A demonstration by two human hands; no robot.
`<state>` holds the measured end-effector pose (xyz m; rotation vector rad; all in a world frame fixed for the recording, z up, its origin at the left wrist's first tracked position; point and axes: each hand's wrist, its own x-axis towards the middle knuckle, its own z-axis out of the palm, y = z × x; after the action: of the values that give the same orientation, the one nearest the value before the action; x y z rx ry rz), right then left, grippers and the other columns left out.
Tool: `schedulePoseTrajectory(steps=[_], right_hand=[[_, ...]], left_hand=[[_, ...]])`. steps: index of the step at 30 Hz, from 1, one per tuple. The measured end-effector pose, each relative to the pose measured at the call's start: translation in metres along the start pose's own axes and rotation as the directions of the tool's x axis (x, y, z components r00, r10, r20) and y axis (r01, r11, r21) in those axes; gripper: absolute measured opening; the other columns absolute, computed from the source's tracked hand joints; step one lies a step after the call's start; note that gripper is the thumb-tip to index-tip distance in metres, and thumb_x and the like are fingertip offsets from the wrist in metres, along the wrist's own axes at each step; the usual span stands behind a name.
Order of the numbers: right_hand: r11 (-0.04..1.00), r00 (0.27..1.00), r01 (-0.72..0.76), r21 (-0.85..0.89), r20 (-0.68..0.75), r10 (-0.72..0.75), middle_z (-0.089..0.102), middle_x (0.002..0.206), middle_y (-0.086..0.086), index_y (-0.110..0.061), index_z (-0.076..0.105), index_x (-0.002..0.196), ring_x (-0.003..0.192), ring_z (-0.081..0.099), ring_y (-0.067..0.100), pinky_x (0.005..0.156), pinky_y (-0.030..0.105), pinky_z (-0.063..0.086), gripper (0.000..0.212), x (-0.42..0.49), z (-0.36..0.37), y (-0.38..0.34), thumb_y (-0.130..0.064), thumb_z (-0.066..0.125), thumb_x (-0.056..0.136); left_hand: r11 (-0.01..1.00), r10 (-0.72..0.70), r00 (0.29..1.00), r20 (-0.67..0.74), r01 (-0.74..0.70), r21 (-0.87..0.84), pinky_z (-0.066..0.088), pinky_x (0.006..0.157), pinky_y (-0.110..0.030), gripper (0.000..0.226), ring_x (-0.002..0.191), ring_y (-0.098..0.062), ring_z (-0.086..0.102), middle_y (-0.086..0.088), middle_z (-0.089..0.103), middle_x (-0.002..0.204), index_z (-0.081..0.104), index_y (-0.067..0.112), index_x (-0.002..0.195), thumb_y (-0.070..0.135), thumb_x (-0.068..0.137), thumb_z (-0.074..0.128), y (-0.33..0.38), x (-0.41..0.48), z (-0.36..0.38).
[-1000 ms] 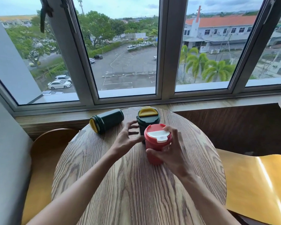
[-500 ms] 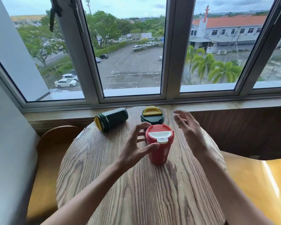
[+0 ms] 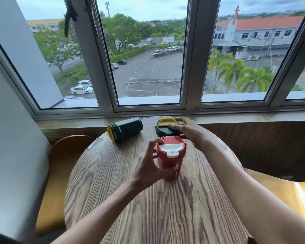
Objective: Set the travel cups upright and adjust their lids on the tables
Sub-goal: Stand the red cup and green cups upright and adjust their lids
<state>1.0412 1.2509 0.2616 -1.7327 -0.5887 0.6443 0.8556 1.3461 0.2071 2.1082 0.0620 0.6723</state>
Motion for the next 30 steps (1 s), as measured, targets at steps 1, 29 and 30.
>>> schedulePoseTrajectory(steps=[1, 29, 30], right_hand=[[1.0, 1.0, 0.001, 0.001, 0.0, -0.001, 0.065, 0.117, 0.011, -0.018, 0.055, 0.126, 0.1, 0.067, 0.019, 0.073, 0.024, 0.054, 0.045, 0.001, 0.0, 0.001, -0.028, 0.072, 0.086], [0.997, 0.999, 0.045, 0.069, -0.028, -0.043, 0.061, 0.121, 0.012, -0.021, 0.054, 0.124, 0.1, 0.066, 0.018, 0.075, 0.024, 0.055, 0.046, -0.001, 0.005, 0.01, -0.03, 0.074, 0.083], [0.996, 0.998, 0.049, 0.075, -0.032, -0.047, 0.06, 0.123, 0.012, -0.022, 0.055, 0.122, 0.101, 0.066, 0.018, 0.073, 0.022, 0.054, 0.044, -0.001, 0.005, 0.01, -0.03, 0.074, 0.083]], left_hand=[[1.0, 0.005, 1.0, -0.008, -0.005, 0.012, 0.051, 0.086, -0.012, 0.083, 0.116, 0.003, 0.055, 0.016, 0.051, 0.129, 0.036, 0.03, 0.129, 0.036, 0.065, 0.087, 0.0, 0.0, -0.002], [0.998, 0.055, 0.998, 0.038, -0.056, 0.027, 0.052, 0.088, -0.02, 0.078, 0.117, -0.006, 0.054, 0.019, 0.046, 0.136, 0.034, 0.031, 0.13, 0.036, 0.069, 0.083, -0.008, -0.007, -0.013], [0.998, 0.052, 0.998, 0.039, -0.053, 0.02, 0.052, 0.089, -0.021, 0.079, 0.118, -0.005, 0.053, 0.023, 0.044, 0.135, 0.033, 0.032, 0.131, 0.037, 0.07, 0.082, -0.008, -0.007, -0.013]])
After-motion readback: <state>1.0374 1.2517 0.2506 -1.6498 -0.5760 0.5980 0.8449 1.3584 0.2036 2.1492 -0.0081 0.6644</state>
